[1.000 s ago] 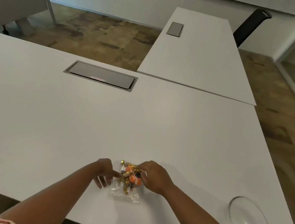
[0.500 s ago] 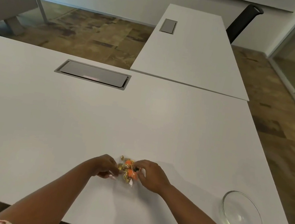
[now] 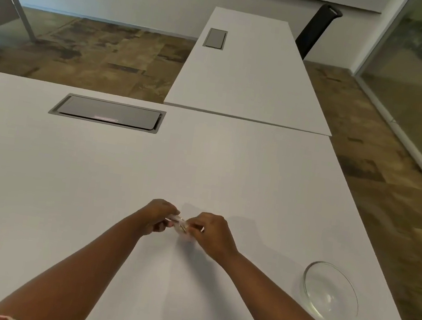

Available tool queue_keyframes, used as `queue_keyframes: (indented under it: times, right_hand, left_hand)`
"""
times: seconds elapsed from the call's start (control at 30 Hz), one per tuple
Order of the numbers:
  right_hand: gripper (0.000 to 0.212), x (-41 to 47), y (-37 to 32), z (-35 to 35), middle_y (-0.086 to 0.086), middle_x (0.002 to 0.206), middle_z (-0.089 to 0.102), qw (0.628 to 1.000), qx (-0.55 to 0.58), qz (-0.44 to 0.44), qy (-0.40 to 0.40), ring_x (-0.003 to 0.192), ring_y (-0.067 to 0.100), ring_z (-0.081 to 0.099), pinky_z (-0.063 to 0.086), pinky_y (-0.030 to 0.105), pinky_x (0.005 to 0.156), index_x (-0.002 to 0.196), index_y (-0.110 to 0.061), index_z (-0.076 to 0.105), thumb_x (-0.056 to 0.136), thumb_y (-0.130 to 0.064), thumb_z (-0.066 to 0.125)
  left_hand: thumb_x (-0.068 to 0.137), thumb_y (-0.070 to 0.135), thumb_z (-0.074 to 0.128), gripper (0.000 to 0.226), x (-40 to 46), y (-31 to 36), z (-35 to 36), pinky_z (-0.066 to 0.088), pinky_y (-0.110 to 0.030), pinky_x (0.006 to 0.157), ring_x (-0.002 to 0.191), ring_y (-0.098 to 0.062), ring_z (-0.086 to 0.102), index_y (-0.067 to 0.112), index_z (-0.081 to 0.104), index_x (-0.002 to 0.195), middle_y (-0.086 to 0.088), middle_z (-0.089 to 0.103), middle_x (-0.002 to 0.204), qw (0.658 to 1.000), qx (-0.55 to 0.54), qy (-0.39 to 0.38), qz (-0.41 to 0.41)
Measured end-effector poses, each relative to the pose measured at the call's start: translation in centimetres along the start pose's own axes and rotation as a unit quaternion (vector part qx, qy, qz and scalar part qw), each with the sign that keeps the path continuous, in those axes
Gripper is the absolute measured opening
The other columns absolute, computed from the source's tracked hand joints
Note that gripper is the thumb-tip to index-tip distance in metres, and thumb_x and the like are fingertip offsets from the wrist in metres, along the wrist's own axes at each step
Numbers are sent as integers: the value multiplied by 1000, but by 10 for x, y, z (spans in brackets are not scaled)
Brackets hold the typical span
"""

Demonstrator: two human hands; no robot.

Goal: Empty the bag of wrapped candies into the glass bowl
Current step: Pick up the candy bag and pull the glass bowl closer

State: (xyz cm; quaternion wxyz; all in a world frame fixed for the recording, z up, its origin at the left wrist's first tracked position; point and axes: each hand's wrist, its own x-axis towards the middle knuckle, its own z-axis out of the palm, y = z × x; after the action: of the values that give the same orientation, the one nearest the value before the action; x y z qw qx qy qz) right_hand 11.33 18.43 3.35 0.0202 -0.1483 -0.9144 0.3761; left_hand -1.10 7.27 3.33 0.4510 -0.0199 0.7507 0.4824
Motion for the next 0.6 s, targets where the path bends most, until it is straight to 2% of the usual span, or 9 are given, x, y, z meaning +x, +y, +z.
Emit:
queue_keyframes:
  times: [0.1,0.2,0.27,0.37,0.47,0.6]
  right_hand:
    - [15,5,2,-8,8,90,75,996,45,58,48,79,18,65,45,21,68,89,-13,77,81,-14,63]
    - [13,7,7,-12,7,91,77,986,79,106,98,81,16,69,38,6,61,89,-9,77,79,-14,69]
    - [13,7,9,-14,8,89,78,978,99,132,129,81,17,70,40,6,62,88,-8,77,78,-15,72]
    - [13,6,12,-16,8,86,78,968,119,156,156,73,12,67,42,9,61,85,-8,77,77,-17,74]
    - [14,3,14,-21,9,81,77,965,131,160,160,63,7,60,41,10,57,81,-8,76,76,-20,75]
    - [15,-3,18,-34,11,83,76,962,186,156,124,65,8,63,51,19,67,86,-6,76,74,-16,77]
  left_hand:
    - [94,23,49,25,-1,9,9,24,-8,29,22,-8,44,10,47,72,-10,53,63,997,-73,14,5]
    - [92,42,48,38,-2,15,19,27,-13,33,35,-16,44,11,43,70,-7,46,61,996,-74,46,19]
    - [87,54,49,49,-4,18,27,27,-17,36,40,-17,39,11,43,63,-5,45,58,998,-27,44,21]
    - [81,62,51,57,-11,23,43,24,-15,36,35,-13,35,13,44,52,-1,42,48,998,55,-14,15]
    - [85,45,55,46,-13,29,59,23,-17,40,39,-13,35,13,47,53,-2,41,51,991,123,-38,33]
    - [88,14,44,31,-13,37,67,23,-19,43,44,-15,34,10,47,57,-4,41,56,989,137,-40,40]
